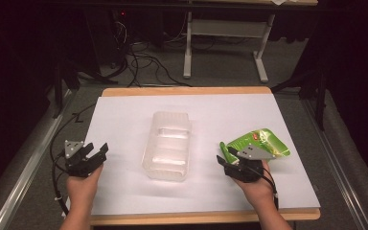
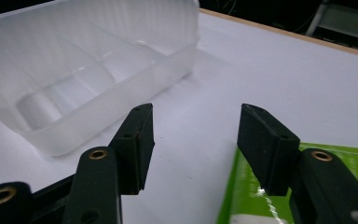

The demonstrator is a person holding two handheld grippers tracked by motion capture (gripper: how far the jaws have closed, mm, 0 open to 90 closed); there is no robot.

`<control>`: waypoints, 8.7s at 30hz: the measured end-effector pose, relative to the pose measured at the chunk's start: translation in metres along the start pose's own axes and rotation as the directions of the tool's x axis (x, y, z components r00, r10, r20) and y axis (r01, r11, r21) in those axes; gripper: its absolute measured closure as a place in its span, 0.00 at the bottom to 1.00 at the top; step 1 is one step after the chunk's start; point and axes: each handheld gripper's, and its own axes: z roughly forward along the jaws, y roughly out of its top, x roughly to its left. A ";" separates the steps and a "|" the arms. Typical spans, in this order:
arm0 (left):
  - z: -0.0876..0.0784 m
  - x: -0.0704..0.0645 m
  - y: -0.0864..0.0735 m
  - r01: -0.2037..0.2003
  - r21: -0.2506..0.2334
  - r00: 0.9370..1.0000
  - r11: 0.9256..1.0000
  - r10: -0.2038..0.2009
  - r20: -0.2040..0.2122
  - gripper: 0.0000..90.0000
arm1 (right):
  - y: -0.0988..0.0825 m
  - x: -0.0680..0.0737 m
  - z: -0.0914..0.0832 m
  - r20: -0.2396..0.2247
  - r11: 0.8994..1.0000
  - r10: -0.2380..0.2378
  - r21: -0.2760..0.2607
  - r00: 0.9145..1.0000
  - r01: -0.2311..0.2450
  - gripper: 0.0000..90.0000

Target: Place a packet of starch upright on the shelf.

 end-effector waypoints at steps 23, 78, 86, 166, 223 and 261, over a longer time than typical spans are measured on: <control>0.007 -0.020 -0.003 -0.135 0.063 0.981 0.989 0.124 0.151 0.45 | 0.001 -0.011 -0.013 0.039 0.999 0.017 -0.049 0.999 -0.015 0.56; 0.000 -0.081 -0.032 -0.284 0.077 0.872 0.956 0.224 0.435 0.97 | -0.059 -0.116 -0.042 0.272 0.862 0.477 0.041 0.836 -0.505 0.10; -0.003 -0.089 -0.034 -0.310 0.072 0.856 0.948 0.246 0.454 0.97 | -0.054 -0.115 -0.023 0.261 0.859 0.482 0.050 0.837 -0.510 0.14; -0.009 -0.050 -0.023 -0.262 -0.005 0.905 0.965 0.247 0.347 0.53 | 0.007 -0.052 -0.024 0.041 0.980 0.093 -0.183 0.995 -0.084 1.00; 0.000 -0.083 -0.035 -0.306 0.036 0.879 0.951 0.268 0.394 0.50 | 0.113 0.062 0.063 -0.380 0.956 -0.150 -0.292 0.913 0.035 1.00; 0.000 -0.082 -0.034 -0.290 0.043 0.883 0.956 0.250 0.396 0.51 | 0.106 0.049 0.096 -0.536 0.962 -0.163 -0.275 0.828 0.012 1.00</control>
